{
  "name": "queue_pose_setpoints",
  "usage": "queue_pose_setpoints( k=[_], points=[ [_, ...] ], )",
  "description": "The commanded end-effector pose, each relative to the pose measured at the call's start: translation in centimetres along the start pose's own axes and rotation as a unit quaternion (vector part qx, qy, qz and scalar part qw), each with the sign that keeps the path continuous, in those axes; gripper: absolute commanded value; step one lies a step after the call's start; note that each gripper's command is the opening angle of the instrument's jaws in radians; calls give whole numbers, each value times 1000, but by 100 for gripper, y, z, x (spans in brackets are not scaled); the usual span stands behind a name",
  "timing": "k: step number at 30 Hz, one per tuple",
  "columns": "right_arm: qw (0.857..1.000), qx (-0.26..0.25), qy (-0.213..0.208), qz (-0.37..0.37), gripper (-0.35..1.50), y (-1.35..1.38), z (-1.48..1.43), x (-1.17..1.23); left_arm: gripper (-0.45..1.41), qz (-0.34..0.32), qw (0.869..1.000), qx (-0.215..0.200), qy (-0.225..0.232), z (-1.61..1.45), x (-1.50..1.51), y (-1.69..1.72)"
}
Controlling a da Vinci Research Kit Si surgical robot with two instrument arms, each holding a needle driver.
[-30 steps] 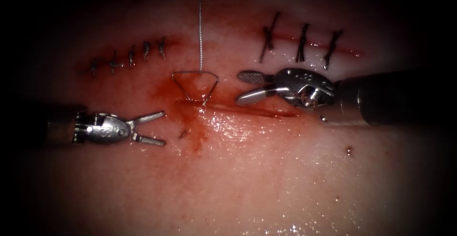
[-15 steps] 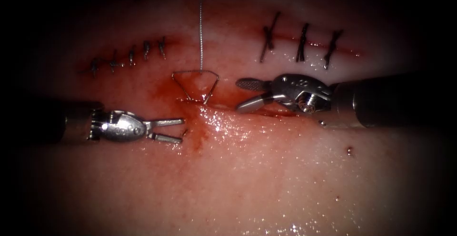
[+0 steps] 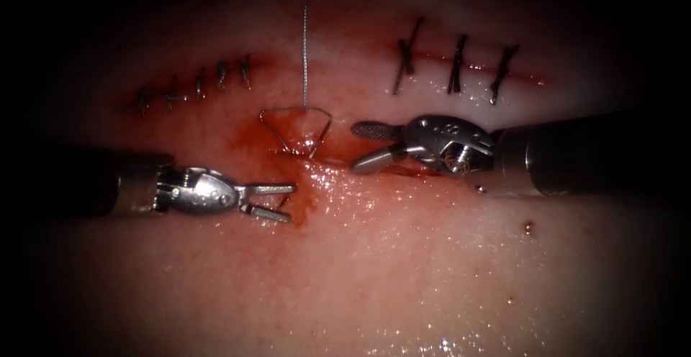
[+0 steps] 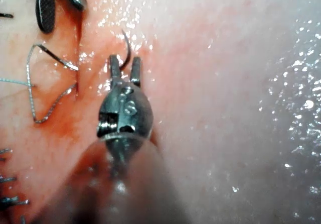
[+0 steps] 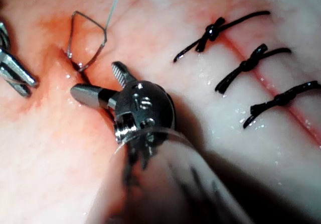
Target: Wound Closure
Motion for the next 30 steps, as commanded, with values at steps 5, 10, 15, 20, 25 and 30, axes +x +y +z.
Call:
queue_pose_setpoints(
  k=[5,10,15,20,25,30],
  points=[
    [1000,2,-1,1,128,-3,6,-7,-45,-81,996,-27,10,9,-2,8],
    [1000,2,-1,0,123,-4,7,-8,-45,-237,967,-87,42,10,10,8],
    [1000,3,-1,0,120,-7,7,-9,-45,-383,913,-133,45,0,19,11],
    [1000,3,-1,0,118,-7,8,-9,-45,-452,876,-147,75,-21,36,-5],
    [1000,9,-2,0,115,-10,10,-10,-45,-530,828,-164,82,-39,57,-20],
    [1000,19,-5,-3,108,-15,10,-11,-45,-598,775,-192,76,-47,65,-30]
  ],
)
